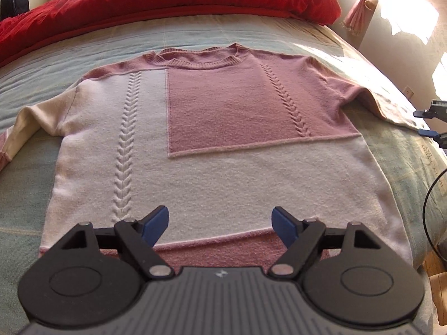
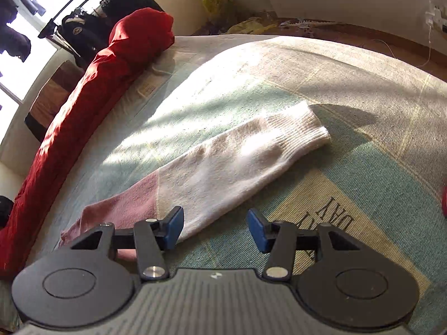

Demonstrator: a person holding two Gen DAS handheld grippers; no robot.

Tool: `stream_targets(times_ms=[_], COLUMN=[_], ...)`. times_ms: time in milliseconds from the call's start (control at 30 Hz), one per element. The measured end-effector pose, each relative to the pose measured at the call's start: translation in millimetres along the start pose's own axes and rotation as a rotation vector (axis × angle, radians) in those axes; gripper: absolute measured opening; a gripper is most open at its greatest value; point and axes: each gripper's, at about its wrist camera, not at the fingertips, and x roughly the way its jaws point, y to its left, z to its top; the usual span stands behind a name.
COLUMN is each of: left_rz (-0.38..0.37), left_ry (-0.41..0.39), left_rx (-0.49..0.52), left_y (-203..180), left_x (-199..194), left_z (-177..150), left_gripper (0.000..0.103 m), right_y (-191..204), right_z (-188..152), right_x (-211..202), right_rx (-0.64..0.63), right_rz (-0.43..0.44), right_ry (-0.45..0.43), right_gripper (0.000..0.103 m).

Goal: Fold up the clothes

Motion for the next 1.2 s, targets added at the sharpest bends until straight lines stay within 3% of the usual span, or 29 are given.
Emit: stream_targets(times_ms=[67,167,400,433,467,533,767,1000,1200], left_rz=[0.002,0.012,0.033,0.033,0.032,0.029,0.044,0.049,0.033], left_ry=[0.012,0.023,0.048,0.052,0.054,0.056,0.061,0.067,0.077], left_rx=[0.021,0.035,0.063,0.067,0.071,0.082,0.119,0.119,0.131], left_y=[-7,-13,-22,-24,-26,-29,-37,-38,-44], left_x=[4,9,20,21,22,23,26,27,30], left_z=[1,3,11,12,12,13,13,11,8], left_gripper=[0.08,0.081,0.081,0.081,0.081,0.082,0.082,0.082,0.082], right_y=[-26,-45,-70,-74,-76,-75,-47,-28,-37], right_z=[10,15,26,27,28,31,57,99,87], right_x=[8,22,43,44,45,48,43,32,62], right_rx=[0.122,0.207,0.305,0.326,0.327,0.272,0.066,-0.088,-0.122], right_rz=[0.032,0.052,0.129,0.147,0.149,0.095,0.015,-0.04,-0.159], right_ry=[0.003,0.001,-0.073,-0.09,-0.099,-0.094,-0.105,-0.172,-0.093], right_gripper=[0.058,0.058,0.056,0.052,0.04,0.012,0.011,0.01,0.012])
